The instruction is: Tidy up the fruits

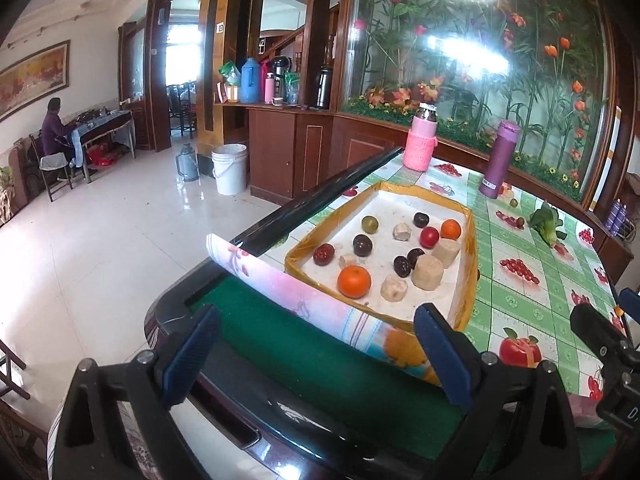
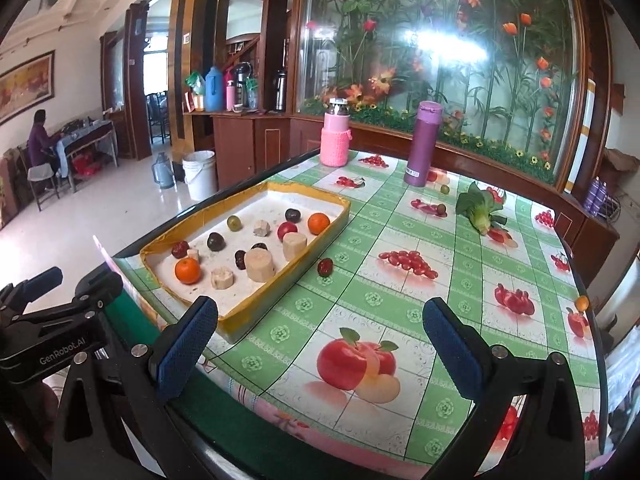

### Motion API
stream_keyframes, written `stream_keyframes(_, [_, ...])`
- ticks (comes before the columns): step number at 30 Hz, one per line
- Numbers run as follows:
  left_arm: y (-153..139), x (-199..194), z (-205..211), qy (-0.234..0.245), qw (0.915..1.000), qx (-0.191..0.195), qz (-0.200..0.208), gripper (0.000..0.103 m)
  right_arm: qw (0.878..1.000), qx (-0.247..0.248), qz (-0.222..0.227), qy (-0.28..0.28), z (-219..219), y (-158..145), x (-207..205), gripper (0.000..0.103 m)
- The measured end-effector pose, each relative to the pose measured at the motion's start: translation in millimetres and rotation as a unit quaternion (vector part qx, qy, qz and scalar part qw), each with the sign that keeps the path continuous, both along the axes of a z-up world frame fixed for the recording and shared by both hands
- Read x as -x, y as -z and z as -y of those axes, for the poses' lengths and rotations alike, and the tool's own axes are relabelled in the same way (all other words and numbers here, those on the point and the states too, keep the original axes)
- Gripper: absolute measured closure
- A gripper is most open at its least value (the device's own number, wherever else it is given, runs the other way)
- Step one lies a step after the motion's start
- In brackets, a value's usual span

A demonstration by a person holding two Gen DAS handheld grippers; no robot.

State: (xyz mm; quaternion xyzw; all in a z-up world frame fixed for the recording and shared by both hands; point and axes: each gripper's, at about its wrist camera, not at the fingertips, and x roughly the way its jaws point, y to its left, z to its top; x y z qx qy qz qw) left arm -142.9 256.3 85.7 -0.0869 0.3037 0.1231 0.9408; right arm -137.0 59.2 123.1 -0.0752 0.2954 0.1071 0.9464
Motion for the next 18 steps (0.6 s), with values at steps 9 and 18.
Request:
stream_keyframes(9, [-9, 1, 9, 0.043, 0.9986, -0.02, 0.021, 0.005, 1.0, 0.014, 0.009, 0.001, -7, 0, 7, 0.0])
stream_keyframes(18, [-14, 1, 25, 0.073, 0.9963, -0.032, 0.032, 0.005, 1.0, 0.017, 0.014, 0.02, 4, -2, 7, 0.0])
